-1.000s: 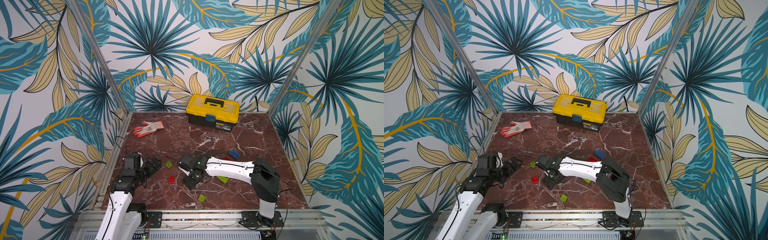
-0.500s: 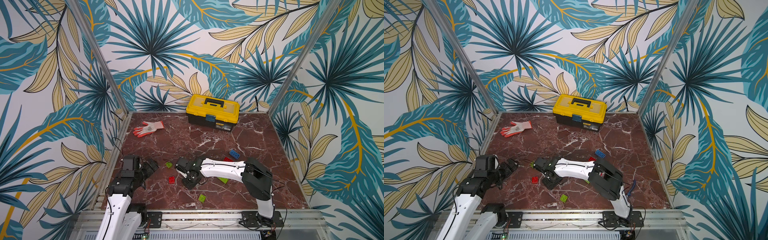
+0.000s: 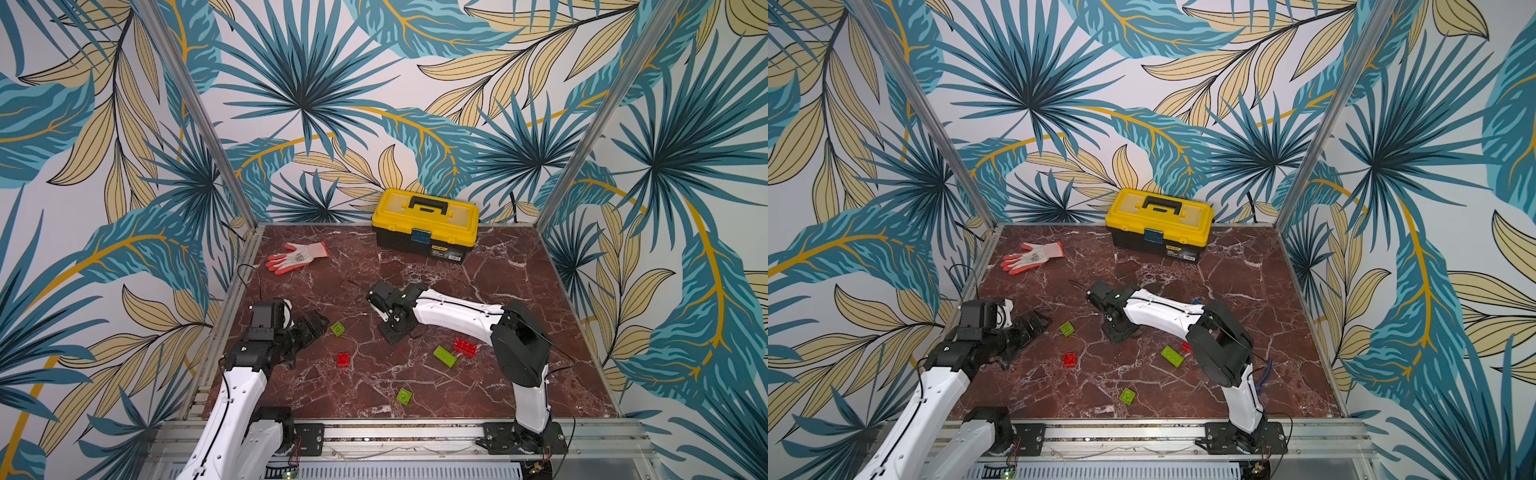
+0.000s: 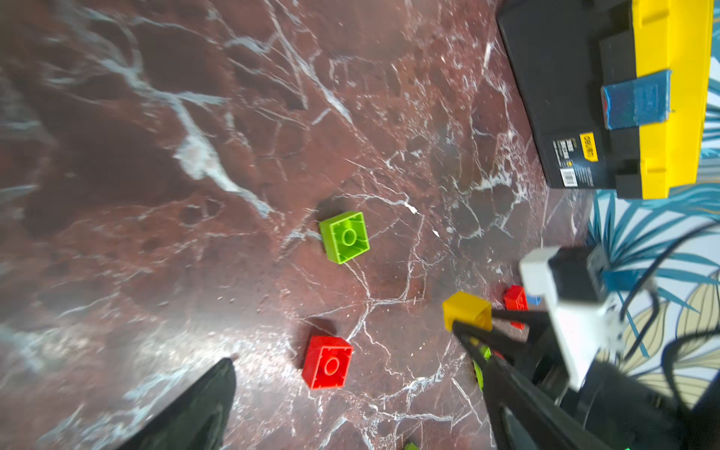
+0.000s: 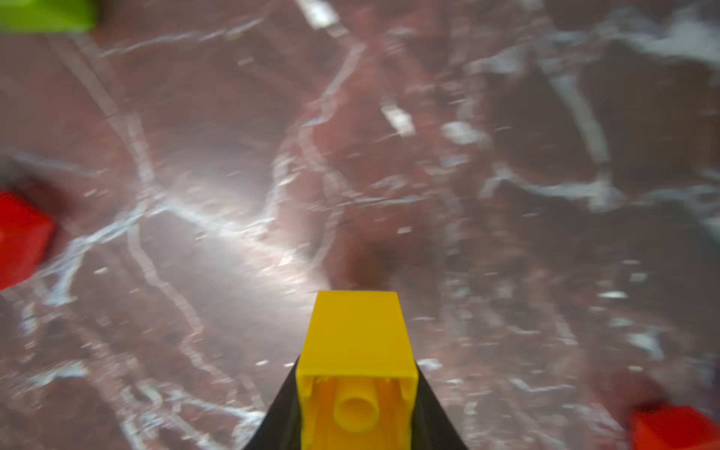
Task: Assemble a carrot with lego
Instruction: Pick up the lego brick from the center of the board, then place the lego brick at the center of the board.
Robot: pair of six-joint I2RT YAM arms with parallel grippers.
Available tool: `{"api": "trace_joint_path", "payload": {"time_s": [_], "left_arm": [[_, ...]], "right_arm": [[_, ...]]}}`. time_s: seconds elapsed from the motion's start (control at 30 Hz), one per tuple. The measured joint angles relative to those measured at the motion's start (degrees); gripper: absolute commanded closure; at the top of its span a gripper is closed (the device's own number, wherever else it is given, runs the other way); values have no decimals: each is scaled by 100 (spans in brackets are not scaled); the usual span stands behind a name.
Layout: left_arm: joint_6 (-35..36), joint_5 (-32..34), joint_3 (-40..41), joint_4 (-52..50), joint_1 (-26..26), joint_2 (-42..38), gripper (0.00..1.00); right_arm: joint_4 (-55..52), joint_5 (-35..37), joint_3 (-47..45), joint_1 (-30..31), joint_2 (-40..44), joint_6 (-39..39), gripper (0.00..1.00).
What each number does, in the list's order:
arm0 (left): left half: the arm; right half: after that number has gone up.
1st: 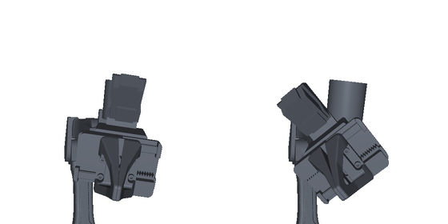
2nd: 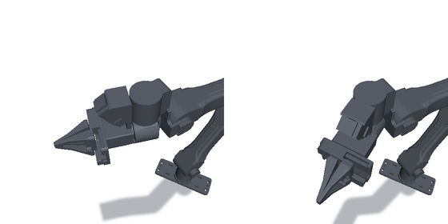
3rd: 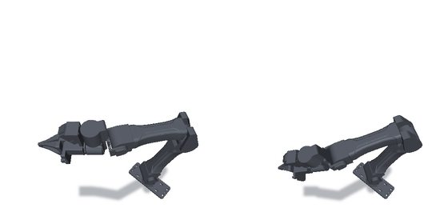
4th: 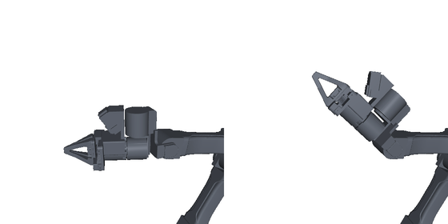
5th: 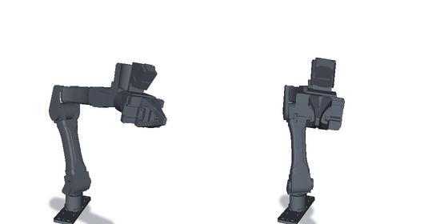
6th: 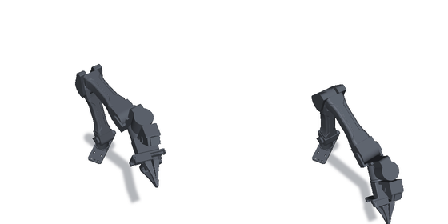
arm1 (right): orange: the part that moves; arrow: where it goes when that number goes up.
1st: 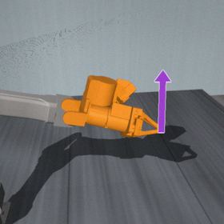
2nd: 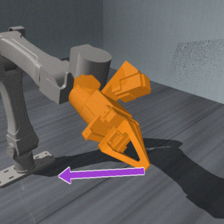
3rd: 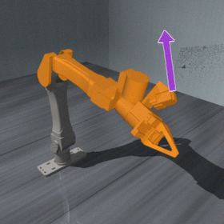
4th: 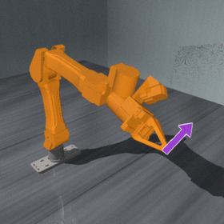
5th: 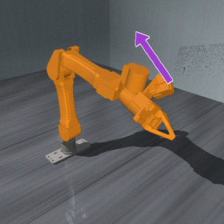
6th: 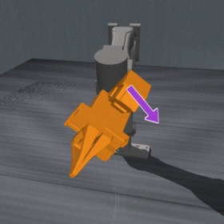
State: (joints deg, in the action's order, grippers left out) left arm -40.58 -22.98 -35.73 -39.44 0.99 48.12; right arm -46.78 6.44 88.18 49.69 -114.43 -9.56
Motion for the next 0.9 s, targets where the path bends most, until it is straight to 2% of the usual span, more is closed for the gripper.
{"api": "trace_joint_path", "payload": {"time_s": [0.23, 0.63, 0.67, 0.73, 0.8, 0.9], "left_arm": [[319, -516, 0, 496, 269, 293, 0], [437, -649, 0, 789, 310, 592, 1], [437, -651, 0, 802, 310, 608, 1], [439, -654, 0, 822, 310, 640, 1], [439, -664, 0, 835, 310, 671, 1], [459, -678, 0, 837, 310, 682, 1]], "right_arm": [[13, 0, 251, -111, -236, 570, 68], [221, -131, -105, -111, -280, 1519, 65], [238, -133, -116, -111, -278, 1572, 59], [308, -136, -155, -111, -267, 1670, 36], [402, -136, -271, -111, -267, 1733, 18], [520, -127, -496, -111, -208, 1810, 4]]}}
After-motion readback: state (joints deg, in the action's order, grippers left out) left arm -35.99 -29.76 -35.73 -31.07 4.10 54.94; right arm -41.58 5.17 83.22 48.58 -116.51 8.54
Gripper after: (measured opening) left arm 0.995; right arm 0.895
